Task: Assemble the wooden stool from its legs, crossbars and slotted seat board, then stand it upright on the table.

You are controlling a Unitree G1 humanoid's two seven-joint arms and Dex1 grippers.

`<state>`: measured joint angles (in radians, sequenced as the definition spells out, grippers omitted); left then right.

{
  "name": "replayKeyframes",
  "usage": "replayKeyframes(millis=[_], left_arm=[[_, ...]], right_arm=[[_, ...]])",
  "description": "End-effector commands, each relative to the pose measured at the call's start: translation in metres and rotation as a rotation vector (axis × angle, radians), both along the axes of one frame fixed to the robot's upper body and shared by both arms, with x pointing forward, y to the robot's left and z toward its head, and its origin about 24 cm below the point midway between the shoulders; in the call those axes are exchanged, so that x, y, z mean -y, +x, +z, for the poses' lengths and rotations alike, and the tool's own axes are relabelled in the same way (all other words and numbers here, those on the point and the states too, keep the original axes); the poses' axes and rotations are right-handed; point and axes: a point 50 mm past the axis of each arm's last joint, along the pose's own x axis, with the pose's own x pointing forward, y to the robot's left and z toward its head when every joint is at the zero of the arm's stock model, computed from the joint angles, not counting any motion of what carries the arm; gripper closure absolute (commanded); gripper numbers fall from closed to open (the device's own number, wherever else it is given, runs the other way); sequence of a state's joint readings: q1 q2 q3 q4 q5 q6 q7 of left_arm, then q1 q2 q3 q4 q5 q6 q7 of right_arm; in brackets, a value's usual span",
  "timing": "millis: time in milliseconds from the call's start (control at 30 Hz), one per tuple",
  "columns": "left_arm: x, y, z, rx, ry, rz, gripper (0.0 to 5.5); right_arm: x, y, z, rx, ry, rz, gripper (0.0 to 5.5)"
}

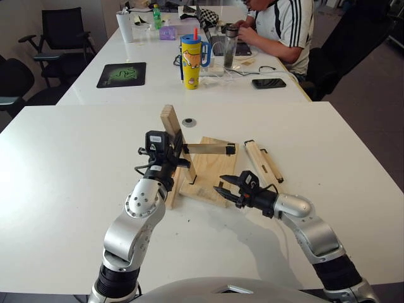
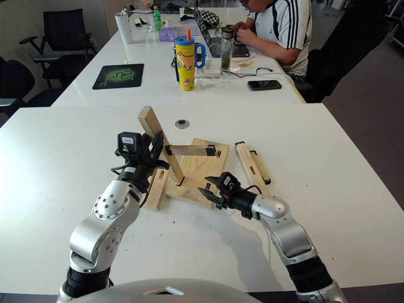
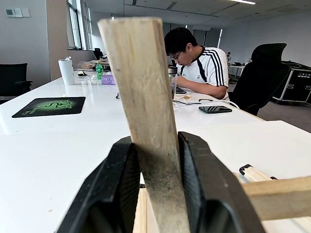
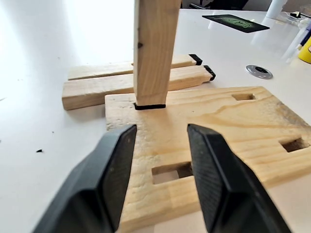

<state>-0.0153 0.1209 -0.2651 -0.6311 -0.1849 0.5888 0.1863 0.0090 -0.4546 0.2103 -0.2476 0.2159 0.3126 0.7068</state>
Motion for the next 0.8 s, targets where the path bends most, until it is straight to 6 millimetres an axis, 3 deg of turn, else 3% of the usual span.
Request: replayKeyframes(millis=[33, 267, 633, 800], left_arm=[[-0.018, -0.014, -0.047, -0.200, 0.132, 0.084, 4.44], [-0.021, -0.023, -0.049, -0.158, 0.079, 0.107, 4.44], [-0.011, -0.020, -0.046, -0.123, 0.159, -0.068, 4.44], [-0.022, -0.019, -0.059, -0.219, 0.013, -0.035, 4.44]], right_arm=[[0.028, 0.004, -0.003, -0.045, -0.007, -0.101, 3.57], [0.056, 0.014, -0.007, -0.049, -0.004, -0.217, 3.57], [0.050, 0.019, -0.006, -0.009, 0.019, -0.232, 3.57], [0.047, 0.020, -0.006, 0.005, 0.038, -0.248, 3.57]])
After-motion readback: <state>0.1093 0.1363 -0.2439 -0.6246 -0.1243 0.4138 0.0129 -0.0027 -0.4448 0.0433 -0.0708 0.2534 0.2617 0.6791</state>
